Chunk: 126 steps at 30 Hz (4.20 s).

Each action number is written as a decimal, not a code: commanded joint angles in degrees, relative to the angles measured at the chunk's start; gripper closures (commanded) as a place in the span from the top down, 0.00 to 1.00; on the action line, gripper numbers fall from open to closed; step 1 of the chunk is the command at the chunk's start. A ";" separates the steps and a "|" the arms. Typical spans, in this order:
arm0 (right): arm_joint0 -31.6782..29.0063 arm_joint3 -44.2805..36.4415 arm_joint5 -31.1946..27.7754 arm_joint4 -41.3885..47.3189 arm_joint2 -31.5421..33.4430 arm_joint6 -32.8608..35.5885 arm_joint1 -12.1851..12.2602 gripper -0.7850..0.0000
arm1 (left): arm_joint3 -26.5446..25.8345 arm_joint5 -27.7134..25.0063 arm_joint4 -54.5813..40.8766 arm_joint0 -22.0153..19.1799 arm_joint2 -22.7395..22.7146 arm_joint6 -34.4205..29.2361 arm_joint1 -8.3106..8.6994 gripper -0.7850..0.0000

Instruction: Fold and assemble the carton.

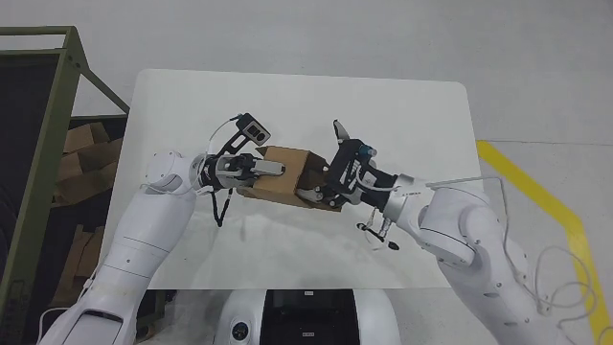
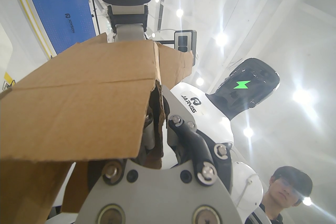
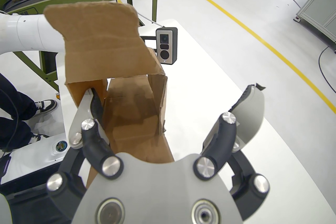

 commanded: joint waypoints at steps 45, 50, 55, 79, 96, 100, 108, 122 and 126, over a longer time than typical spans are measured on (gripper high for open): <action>-3.74 1.34 -8.52 9.97 8.48 -7.63 1.19 1.00 | 0.21 0.38 0.14 -0.01 -0.47 -0.72 -0.01 0.00; -4.95 3.83 -19.81 19.30 11.23 -11.28 1.90 1.00 | 0.27 0.44 0.47 -0.06 -0.50 -0.56 0.01 0.00; -3.85 4.78 -24.79 22.55 10.21 -7.03 2.46 1.00 | 0.25 0.16 1.14 -0.26 -0.16 -0.30 -0.05 0.00; 3.11 7.04 -24.52 27.65 2.79 4.29 3.41 1.00 | -1.53 -2.20 3.69 0.38 -1.04 0.86 0.23 0.00; 7.13 9.27 -23.80 30.86 -1.99 7.39 3.69 1.00 | -1.18 -2.15 3.42 -0.06 -0.73 0.32 0.22 0.00; 7.84 9.76 -23.46 31.08 -2.69 7.03 3.68 1.00 | -1.15 -1.98 3.44 -0.20 -0.51 -0.02 0.21 0.00; 8.97 10.85 -23.40 31.36 -4.24 6.46 3.65 1.00 | -1.04 -1.87 3.49 -0.56 -0.24 -0.36 0.19 0.00; 11.48 12.38 -23.01 32.02 -7.12 6.21 3.43 1.00 | -0.69 -2.00 3.24 -1.05 0.04 -1.10 0.16 0.00; 12.13 12.70 -22.65 31.95 -7.99 6.00 3.30 1.00 | -0.62 -1.93 3.32 -1.21 0.21 -1.27 0.15 0.00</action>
